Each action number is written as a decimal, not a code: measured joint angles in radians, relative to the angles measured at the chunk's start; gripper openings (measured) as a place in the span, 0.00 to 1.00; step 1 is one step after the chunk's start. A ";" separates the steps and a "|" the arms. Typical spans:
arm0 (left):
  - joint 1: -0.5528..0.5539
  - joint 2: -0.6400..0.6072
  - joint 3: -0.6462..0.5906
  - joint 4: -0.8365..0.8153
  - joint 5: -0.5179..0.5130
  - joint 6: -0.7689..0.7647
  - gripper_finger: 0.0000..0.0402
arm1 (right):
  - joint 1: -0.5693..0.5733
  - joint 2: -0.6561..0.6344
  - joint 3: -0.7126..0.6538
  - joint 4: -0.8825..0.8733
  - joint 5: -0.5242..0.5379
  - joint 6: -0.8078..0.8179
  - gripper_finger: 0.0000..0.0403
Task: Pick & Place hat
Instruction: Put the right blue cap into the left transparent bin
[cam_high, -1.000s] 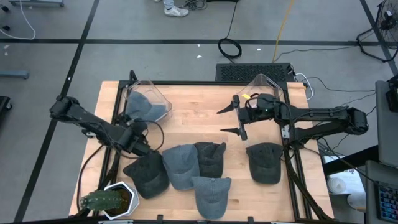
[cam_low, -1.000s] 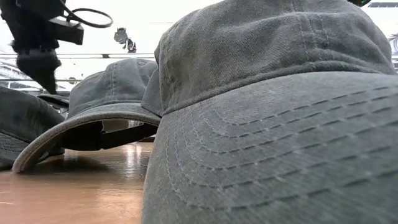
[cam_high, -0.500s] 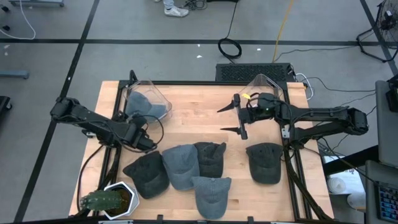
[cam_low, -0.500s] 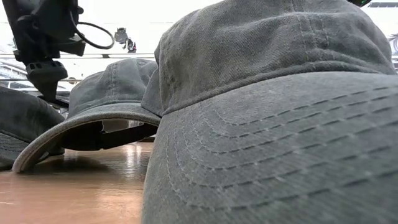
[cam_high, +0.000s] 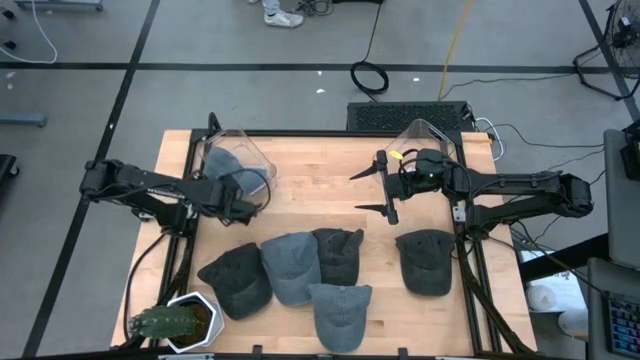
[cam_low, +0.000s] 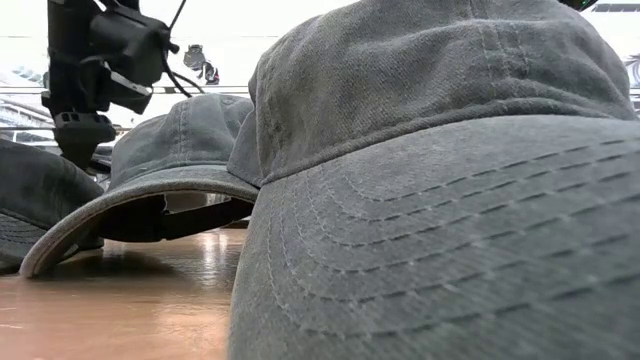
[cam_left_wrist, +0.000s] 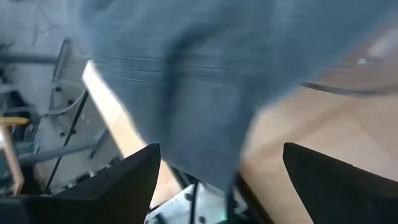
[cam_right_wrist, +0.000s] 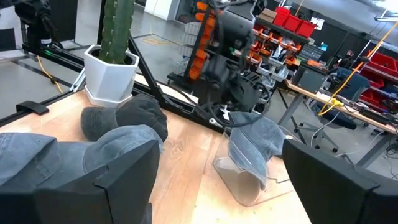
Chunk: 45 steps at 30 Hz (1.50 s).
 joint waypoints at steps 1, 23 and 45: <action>0.018 0.000 0.000 -0.005 -0.012 0.005 0.87 | 0.000 0.000 0.000 0.000 0.000 0.000 0.82; 0.120 0.000 -0.001 0.068 -0.131 0.218 0.03 | 0.000 0.000 0.000 -0.001 0.002 0.002 0.82; 0.374 -0.110 0.080 -0.021 0.338 0.110 0.02 | -0.013 0.001 0.000 0.006 0.002 0.002 0.82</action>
